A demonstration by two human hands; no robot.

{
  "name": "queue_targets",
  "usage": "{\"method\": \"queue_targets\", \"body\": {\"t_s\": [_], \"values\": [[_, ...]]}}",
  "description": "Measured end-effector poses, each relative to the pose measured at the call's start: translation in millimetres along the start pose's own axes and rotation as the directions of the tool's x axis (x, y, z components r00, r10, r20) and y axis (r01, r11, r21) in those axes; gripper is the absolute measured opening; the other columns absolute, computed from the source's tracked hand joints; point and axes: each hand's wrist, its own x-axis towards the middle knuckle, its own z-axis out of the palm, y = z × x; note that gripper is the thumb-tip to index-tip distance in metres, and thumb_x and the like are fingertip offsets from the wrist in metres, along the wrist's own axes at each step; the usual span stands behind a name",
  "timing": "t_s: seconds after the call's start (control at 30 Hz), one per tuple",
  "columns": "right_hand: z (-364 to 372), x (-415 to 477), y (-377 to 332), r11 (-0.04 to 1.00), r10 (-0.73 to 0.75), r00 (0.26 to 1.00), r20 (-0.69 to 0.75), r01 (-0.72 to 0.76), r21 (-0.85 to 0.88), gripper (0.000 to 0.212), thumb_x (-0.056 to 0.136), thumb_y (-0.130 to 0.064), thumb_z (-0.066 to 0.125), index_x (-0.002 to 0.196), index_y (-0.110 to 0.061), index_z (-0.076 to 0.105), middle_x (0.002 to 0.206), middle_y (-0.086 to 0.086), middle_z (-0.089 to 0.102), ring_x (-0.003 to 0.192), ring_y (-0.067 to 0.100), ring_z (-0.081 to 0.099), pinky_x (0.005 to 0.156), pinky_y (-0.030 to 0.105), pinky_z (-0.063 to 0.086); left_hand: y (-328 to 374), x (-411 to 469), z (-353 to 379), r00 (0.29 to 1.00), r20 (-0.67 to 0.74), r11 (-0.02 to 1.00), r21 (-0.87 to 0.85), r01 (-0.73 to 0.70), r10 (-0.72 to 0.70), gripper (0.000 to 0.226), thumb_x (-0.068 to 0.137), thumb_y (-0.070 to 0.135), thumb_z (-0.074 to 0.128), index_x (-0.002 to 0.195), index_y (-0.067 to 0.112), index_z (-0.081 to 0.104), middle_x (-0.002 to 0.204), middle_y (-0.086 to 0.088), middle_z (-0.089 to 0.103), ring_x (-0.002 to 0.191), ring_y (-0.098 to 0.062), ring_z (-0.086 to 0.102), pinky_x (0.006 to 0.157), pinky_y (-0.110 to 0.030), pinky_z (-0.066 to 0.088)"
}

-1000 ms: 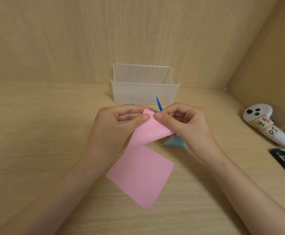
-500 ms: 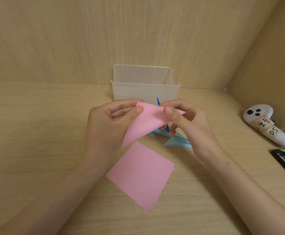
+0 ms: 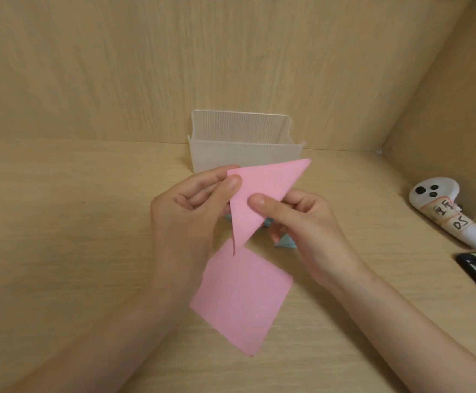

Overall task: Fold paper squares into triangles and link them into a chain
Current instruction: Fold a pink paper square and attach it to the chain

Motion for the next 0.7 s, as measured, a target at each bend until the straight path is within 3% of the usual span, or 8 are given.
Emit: {"method": "queue_targets", "body": {"t_s": [0.13,0.23,0.4,0.7], "values": [[-1.9,1.3,1.6,0.999,0.032,0.999,-0.015,-0.031,0.030,0.029,0.074,-0.024,0.071,0.084,0.003,0.070,0.081,0.014,0.066,0.063,0.015,0.049,0.046,0.021,0.036,-3.2,2.1,-1.1,0.996,-0.009,0.993,-0.075,0.092,-0.093,0.010,0.080,0.005,0.069,0.088,0.012,0.072,0.080,-0.001,0.076,0.068,-0.012,0.071,0.063,-0.020,0.056],[-1.2,0.7,0.3,0.998,0.015,1.000,0.017,-0.016,0.068,0.017,0.078,-0.023,0.066,0.071,-0.008,0.069,0.066,0.006,0.062,0.062,0.013,0.051,0.046,0.021,0.035,-3.3,4.6,-2.8,0.993,-0.017,0.985,-0.128,0.114,-0.117,0.012,0.080,0.007,0.069,0.092,0.008,0.071,0.083,-0.005,0.076,0.071,-0.015,0.072,0.063,-0.023,0.057],[0.1,0.3,0.3,0.993,0.011,1.000,0.023,-0.014,0.120,0.017,0.079,-0.023,0.066,0.066,-0.014,0.069,0.064,0.003,0.061,0.061,0.012,0.051,0.046,0.021,0.035,-5.7,5.1,-3.0,0.993,-0.028,0.984,-0.145,0.106,-0.111,0.011,0.079,0.008,0.069,0.090,0.010,0.071,0.082,-0.002,0.076,0.073,-0.014,0.071,0.068,-0.023,0.056],[0.0,-1.0,-3.0,1.000,-0.003,0.998,-0.057,0.004,0.014,0.019,0.076,-0.025,0.067,0.067,-0.009,0.067,0.061,0.008,0.061,0.059,0.014,0.049,0.046,0.020,0.033,-5.0,2.9,-2.5,0.995,-0.020,0.978,-0.186,0.097,-0.102,0.007,0.081,0.005,0.067,0.088,0.007,0.069,0.080,-0.002,0.075,0.070,-0.012,0.071,0.060,-0.018,0.053]]}}
